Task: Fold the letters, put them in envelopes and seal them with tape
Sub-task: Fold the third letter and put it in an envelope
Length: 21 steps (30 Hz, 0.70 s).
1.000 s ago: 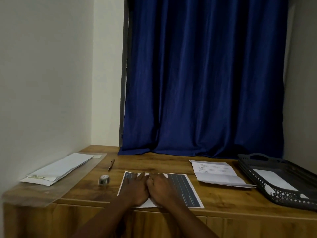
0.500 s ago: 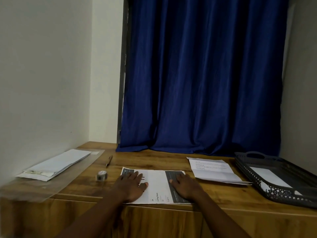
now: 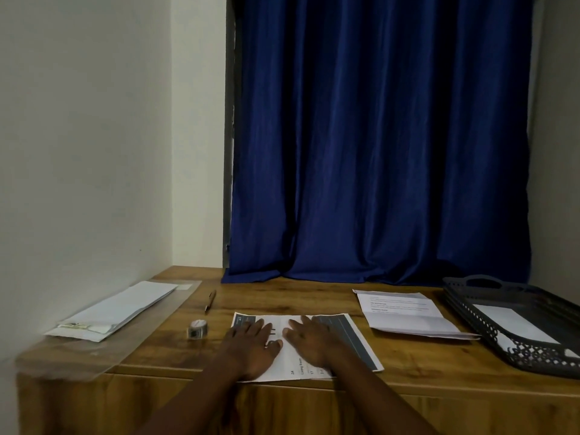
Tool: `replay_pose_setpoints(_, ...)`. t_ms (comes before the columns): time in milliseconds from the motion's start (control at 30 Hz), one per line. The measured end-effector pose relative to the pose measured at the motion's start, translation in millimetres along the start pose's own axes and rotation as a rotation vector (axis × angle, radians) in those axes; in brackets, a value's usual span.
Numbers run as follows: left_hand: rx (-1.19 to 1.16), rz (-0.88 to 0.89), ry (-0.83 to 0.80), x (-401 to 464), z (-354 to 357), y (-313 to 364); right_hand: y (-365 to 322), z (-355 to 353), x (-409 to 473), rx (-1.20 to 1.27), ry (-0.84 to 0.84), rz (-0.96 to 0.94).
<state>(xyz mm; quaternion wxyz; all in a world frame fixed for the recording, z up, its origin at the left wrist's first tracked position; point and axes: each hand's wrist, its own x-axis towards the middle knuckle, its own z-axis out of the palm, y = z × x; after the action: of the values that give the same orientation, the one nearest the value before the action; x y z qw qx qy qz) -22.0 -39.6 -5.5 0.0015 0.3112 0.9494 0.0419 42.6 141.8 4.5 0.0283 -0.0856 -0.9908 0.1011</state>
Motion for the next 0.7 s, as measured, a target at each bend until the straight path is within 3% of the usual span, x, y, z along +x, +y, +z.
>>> replay_pose_setpoints(167,-0.022,-0.006,-0.024,1.6,-1.8,-0.5,56.1,-10.1,-2.5,0.011,0.028,0.154)
replay_pose_setpoints(367,0.011,-0.043,-0.055,4.0,-15.1,14.2,75.3,-7.8,-5.1,-0.027,0.037,0.160)
replay_pose_setpoints(533,-0.029,0.128,-0.033,7.3,-14.2,55.6,76.8,-4.3,0.1,-0.063,0.034,0.155)
replay_pose_setpoints(700,-0.086,0.101,-0.056,25.0,-7.0,42.0,81.3,-1.7,3.1,-0.058,0.037,0.137)
